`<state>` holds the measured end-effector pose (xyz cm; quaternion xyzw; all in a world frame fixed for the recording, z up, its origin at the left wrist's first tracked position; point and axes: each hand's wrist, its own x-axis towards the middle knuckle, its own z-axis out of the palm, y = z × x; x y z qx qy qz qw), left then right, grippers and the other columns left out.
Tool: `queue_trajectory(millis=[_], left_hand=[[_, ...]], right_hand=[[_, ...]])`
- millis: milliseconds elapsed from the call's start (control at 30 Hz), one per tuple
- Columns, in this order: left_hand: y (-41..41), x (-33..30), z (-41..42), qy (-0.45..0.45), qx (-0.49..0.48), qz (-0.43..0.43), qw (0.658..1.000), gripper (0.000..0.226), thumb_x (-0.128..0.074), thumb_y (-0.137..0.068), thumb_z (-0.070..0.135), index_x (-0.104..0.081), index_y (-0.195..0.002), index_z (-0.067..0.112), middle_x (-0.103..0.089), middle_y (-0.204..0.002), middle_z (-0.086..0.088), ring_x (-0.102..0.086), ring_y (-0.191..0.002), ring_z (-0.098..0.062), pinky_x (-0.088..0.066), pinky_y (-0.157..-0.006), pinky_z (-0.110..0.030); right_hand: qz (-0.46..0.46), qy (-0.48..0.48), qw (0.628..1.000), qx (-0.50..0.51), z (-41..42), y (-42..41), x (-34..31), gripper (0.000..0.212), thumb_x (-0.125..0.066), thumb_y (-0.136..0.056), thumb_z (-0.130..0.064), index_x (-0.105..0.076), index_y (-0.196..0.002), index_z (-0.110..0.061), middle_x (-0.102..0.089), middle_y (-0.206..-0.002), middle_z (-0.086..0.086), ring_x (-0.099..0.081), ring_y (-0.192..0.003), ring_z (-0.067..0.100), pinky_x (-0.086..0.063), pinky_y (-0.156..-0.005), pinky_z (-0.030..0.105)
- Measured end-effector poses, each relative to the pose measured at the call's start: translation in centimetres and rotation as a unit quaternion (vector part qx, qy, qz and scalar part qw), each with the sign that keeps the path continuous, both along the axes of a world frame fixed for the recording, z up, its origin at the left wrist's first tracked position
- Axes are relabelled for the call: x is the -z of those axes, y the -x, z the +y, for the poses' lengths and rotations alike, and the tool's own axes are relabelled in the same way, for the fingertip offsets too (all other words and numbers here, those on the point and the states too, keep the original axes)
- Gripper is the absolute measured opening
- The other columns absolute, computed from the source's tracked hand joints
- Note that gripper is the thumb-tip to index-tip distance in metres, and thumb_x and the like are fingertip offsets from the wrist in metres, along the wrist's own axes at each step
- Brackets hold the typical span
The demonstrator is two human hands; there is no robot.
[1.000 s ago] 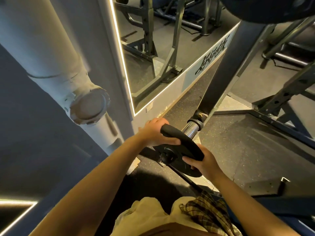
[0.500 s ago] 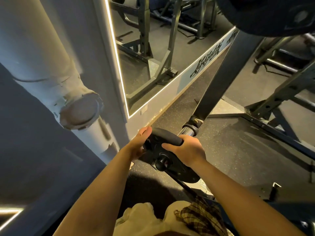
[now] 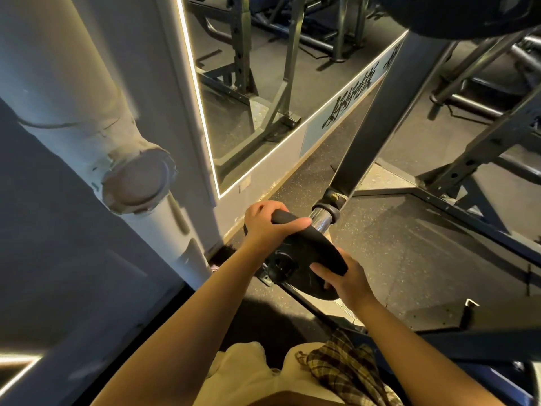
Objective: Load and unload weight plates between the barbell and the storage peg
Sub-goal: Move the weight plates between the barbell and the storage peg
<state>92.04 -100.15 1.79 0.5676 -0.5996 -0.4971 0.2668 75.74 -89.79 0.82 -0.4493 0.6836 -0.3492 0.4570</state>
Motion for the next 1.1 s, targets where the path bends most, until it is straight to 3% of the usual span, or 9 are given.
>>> queue_trajectory(millis=[167, 267, 400, 533, 733, 900, 967, 1000, 1100], left_hand=[[0.6, -0.3, -1.1, -0.115, -0.137, 0.103, 0.978, 0.081, -0.079, -0.051, 0.066, -0.053, -0.118, 0.028, -0.048, -0.124, -0.001, -0.054, -0.106, -0.021, -0.052, -0.082, -0.033], [0.2, 0.4, -2.4, -0.217, -0.221, 0.159, 0.937, 0.096, -0.081, -0.053, 0.062, -0.044, -0.132, 0.020, -0.058, -0.119, -0.012, -0.063, -0.093, -0.025, -0.052, -0.053, -0.026], [1.2, 0.1, -1.7, -0.264, -0.233, 0.189, 0.917, 0.072, -0.069, -0.084, 0.033, -0.026, -0.141, 0.024, -0.052, -0.099, -0.011, -0.057, -0.078, -0.020, -0.047, -0.054, -0.027], [1.2, -0.2, -1.3, -0.265, -0.257, 0.226, 0.901, 0.070, -0.067, -0.085, 0.027, -0.026, -0.141, 0.025, -0.048, -0.098, -0.010, -0.054, -0.078, -0.020, -0.049, -0.055, -0.028], [1.8, 0.0, -0.9, -0.268, -0.296, 0.231, 0.887, 0.078, -0.070, -0.082, 0.032, -0.019, -0.142, 0.035, -0.044, -0.122, -0.014, -0.056, -0.096, -0.027, -0.057, -0.077, -0.037], [4.0, -1.4, -0.9, -0.203, -0.194, 0.080, 0.956, 0.084, -0.076, -0.077, 0.033, -0.023, -0.142, 0.038, -0.015, -0.146, -0.003, -0.039, -0.122, -0.033, -0.051, -0.093, -0.044], [5.5, -1.9, -0.7, -0.159, -0.173, 0.031, 0.971, 0.080, -0.075, -0.078, 0.030, -0.027, -0.141, 0.042, 0.004, -0.154, 0.000, -0.025, -0.136, -0.037, -0.040, -0.107, -0.050], [5.8, -1.9, -0.6, -0.152, -0.174, 0.031, 0.972, 0.079, -0.075, -0.079, 0.030, -0.028, -0.140, 0.043, 0.007, -0.154, 0.001, -0.022, -0.138, -0.038, -0.037, -0.109, -0.051], [5.1, -1.6, -0.9, -0.163, -0.163, 0.062, 0.971, 0.077, -0.075, -0.079, 0.031, -0.029, -0.140, 0.044, -0.004, -0.151, 0.000, -0.032, -0.131, -0.036, -0.046, -0.102, -0.048]], right_hand=[[-0.152, -0.092, 0.979, 0.101, 2.6, -0.1, 0.5, 0.054, -0.072, -0.078, -0.040, -0.049, -0.125, -0.023, -0.058, -0.123, 0.004, -0.051, -0.123, 0.026, -0.045, -0.084, 0.021], [-0.329, -0.156, 0.872, 0.326, 4.1, -0.1, 0.9, 0.086, -0.056, -0.074, -0.074, -0.036, -0.144, -0.029, -0.034, -0.149, 0.012, -0.031, -0.138, 0.039, -0.037, -0.101, 0.060], [-0.430, -0.252, 0.786, 0.366, 0.9, -0.7, -0.1, 0.056, -0.048, -0.093, -0.054, -0.045, -0.128, -0.011, -0.047, -0.128, 0.022, -0.042, -0.123, 0.050, -0.044, -0.091, 0.063], [-0.410, -0.235, 0.793, 0.384, -2.9, -1.1, 0.2, 0.032, -0.038, -0.096, -0.017, -0.064, -0.109, -0.004, -0.061, -0.117, 0.026, -0.053, -0.113, 0.047, -0.043, -0.098, 0.061], [-0.369, -0.246, 0.806, 0.393, -3.1, -0.1, 1.1, 0.033, -0.038, -0.096, -0.011, -0.058, -0.120, -0.002, -0.055, -0.125, 0.027, -0.046, -0.121, 0.050, -0.044, -0.097, 0.061], [-0.463, -0.226, 0.730, 0.449, -1.9, -0.3, 1.8, 0.010, -0.057, -0.095, -0.016, -0.058, -0.093, -0.006, -0.059, -0.124, 0.016, -0.051, -0.123, 0.041, -0.044, -0.103, 0.048], [-0.479, -0.225, 0.715, 0.457, -1.4, 0.1, 3.1, 0.026, -0.044, -0.100, -0.022, -0.062, -0.095, -0.004, -0.057, -0.125, 0.022, -0.047, -0.126, 0.045, -0.040, -0.106, 0.047], [-0.459, -0.226, 0.747, 0.425, -1.1, 0.2, 3.3, 0.035, -0.034, -0.102, -0.022, -0.063, -0.097, -0.003, -0.055, -0.128, 0.025, -0.043, -0.127, 0.048, -0.038, -0.107, 0.051], [-0.432, -0.228, 0.764, 0.422, -1.7, 0.3, 2.3, 0.041, -0.028, -0.101, -0.015, -0.057, -0.127, -0.002, -0.050, -0.136, 0.025, -0.040, -0.129, 0.050, -0.042, -0.092, 0.057]])
